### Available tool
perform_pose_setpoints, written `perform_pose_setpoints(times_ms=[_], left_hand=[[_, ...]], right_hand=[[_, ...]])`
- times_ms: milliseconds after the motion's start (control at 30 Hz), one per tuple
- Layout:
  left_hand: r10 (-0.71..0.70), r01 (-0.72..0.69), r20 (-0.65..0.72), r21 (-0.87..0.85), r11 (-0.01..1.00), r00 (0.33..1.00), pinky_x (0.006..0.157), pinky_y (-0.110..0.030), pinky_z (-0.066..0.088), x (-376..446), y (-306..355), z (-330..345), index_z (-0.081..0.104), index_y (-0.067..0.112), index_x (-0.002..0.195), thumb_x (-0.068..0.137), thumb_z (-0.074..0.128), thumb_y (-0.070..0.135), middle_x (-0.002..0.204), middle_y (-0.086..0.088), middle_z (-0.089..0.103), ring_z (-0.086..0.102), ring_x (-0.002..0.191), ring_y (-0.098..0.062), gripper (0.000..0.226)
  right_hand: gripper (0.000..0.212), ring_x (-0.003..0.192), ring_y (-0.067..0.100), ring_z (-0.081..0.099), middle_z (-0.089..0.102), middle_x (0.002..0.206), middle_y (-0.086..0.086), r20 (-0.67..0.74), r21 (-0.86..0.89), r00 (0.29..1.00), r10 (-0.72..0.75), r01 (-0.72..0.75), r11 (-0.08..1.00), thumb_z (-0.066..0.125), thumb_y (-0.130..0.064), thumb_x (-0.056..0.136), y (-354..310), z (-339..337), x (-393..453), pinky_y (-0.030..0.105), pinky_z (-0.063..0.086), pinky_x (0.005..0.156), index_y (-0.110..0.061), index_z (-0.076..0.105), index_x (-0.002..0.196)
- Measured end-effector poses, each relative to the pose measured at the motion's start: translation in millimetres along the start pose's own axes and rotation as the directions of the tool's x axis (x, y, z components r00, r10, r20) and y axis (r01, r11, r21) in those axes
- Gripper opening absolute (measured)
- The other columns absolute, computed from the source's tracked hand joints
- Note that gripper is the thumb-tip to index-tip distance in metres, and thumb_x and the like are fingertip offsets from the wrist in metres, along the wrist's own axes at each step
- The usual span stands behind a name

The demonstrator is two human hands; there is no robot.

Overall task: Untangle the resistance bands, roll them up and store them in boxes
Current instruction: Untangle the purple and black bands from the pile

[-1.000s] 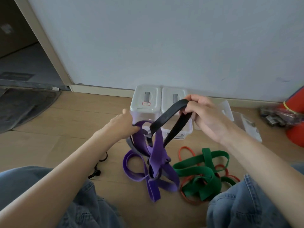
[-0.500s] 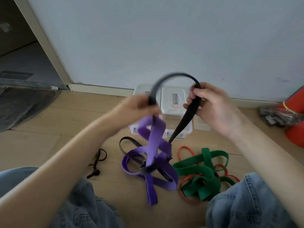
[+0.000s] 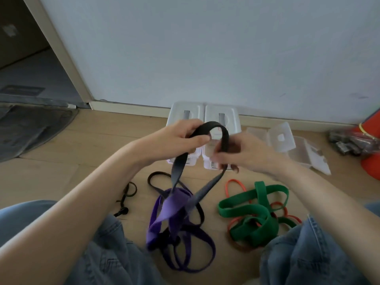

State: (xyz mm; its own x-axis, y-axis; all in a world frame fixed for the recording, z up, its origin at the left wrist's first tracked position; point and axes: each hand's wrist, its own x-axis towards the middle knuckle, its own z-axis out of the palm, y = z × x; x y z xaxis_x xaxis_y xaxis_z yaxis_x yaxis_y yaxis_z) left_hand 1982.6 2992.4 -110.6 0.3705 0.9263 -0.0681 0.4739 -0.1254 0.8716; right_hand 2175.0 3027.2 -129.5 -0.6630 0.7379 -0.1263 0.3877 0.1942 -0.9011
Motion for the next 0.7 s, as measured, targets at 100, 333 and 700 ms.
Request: perform_pose_setpoints(times_ms=[100, 333, 700], left_hand=[[0.000, -0.003, 0.023, 0.145, 0.989, 1.000, 0.067, -0.017, 0.042, 3, -14, 3, 0.061, 0.012, 0.103, 0.091, 0.058, 0.019, 0.083, -0.006, 0.058, 0.052, 0.074, -0.009, 0.015], [-0.196, 0.124, 0.326, 0.228, 0.966, 0.925, 0.092, -0.025, 0.047, 3, -43, 51, 0.064, 0.014, 0.113, 0.087, 0.064, 0.021, 0.105, 0.006, 0.065, 0.060, 0.100, -0.011, 0.027], [-0.186, 0.169, -0.042, 0.641, 0.748, 0.982, 0.061, -0.016, 0.046, -5, -23, 7, 0.052, 0.033, 0.078, 0.095, 0.048, 0.021, 0.077, 0.004, 0.062, 0.060, 0.066, -0.007, 0.021]], right_hand=[[0.014, 0.062, 0.015, 0.064, 0.064, 0.061, 0.002, -0.079, 0.337, 0.996, -0.027, 0.052, 0.940, 0.069, -0.020, 0.071, -10, -8, -5, 0.022, 0.054, 0.056, -0.011, 0.068, 0.082], [0.005, 0.058, 0.014, 0.052, 0.053, 0.055, -0.003, -0.245, 0.572, 0.958, -0.148, 0.266, 0.776, 0.066, -0.015, 0.076, -26, -10, -7, 0.017, 0.037, 0.047, -0.015, 0.064, 0.071], [0.009, 0.053, 0.009, 0.057, 0.058, 0.063, 0.000, -0.279, -0.218, 0.953, 0.120, -0.185, 0.958, 0.066, -0.012, 0.084, 3, -33, -4, 0.017, 0.043, 0.044, -0.007, 0.061, 0.088]])
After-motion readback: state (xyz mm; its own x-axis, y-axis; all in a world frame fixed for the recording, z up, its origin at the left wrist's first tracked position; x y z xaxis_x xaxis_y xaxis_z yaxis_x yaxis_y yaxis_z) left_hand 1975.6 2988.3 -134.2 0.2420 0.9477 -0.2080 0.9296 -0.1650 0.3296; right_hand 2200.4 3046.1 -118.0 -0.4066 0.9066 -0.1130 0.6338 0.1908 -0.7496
